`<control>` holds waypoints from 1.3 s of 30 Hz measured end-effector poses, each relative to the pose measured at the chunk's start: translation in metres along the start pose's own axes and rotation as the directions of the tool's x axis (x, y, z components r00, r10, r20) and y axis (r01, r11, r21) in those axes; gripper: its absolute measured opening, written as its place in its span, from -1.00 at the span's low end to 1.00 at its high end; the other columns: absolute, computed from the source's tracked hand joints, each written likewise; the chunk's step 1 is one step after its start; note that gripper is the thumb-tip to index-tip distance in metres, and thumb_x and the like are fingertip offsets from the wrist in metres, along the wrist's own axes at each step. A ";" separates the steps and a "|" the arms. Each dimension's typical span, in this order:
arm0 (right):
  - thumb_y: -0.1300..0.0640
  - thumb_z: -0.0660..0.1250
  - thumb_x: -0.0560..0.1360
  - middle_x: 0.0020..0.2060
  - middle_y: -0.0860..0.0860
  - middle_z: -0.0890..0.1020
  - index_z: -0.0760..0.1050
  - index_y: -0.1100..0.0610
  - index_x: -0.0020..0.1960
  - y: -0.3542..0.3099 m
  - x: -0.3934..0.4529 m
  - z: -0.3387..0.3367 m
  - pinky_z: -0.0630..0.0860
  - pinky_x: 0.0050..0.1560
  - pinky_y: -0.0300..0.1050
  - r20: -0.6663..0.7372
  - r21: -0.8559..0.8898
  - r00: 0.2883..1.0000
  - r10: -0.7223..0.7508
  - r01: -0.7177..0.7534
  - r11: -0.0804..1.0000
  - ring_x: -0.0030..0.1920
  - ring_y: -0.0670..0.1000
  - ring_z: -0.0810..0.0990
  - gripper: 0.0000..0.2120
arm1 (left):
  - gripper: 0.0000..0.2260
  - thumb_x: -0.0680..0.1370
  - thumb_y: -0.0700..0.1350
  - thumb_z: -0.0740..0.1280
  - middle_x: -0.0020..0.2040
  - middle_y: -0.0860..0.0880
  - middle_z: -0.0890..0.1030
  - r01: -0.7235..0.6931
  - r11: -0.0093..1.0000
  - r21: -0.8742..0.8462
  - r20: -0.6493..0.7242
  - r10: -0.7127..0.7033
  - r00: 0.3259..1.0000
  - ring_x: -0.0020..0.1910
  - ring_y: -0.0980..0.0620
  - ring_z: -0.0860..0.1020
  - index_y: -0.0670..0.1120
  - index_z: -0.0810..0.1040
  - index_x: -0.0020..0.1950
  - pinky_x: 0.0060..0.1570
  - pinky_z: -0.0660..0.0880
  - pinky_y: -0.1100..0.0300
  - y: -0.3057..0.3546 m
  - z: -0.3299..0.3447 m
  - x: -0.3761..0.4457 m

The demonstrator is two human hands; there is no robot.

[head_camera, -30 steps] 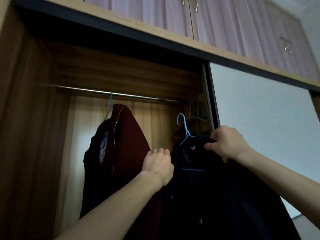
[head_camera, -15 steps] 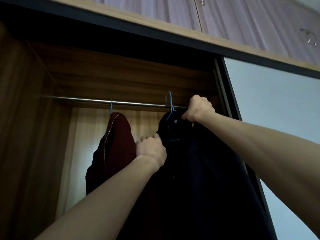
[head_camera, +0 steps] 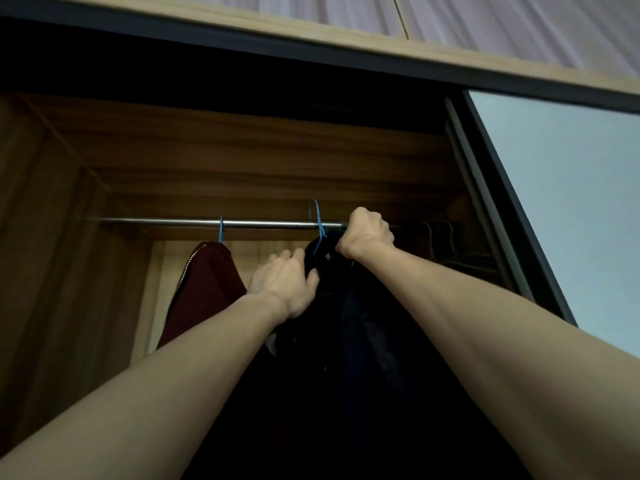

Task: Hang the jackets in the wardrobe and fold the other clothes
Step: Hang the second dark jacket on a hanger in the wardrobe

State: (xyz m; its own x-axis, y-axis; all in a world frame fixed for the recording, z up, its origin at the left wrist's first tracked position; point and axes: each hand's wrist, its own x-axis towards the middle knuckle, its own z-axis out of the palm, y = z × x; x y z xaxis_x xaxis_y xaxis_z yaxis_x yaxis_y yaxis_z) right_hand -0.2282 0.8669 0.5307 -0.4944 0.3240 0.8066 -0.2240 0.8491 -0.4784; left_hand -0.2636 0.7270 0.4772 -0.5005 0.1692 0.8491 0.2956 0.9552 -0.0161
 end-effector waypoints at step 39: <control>-0.07 0.23 0.67 0.41 0.12 0.50 0.41 0.09 0.51 0.046 -0.100 -0.003 0.46 0.35 0.15 -0.025 -0.143 0.948 -0.318 0.311 0.939 0.39 0.22 0.48 -0.54 | -0.65 0.74 0.07 0.05 0.31 -0.12 0.55 -0.093 0.952 -0.291 -0.150 0.051 0.987 0.32 -0.18 0.49 -0.04 0.42 0.42 0.20 0.43 -0.09 0.007 0.003 -0.064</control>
State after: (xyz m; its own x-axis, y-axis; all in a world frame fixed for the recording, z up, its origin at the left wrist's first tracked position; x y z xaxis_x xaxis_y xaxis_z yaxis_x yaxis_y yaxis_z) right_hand -0.1871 0.8749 0.4293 -0.3767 0.0475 0.9251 -0.2440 0.9583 -0.1486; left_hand -0.2318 0.7238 0.4208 -0.3575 0.1791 0.9166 0.5650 0.8229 0.0596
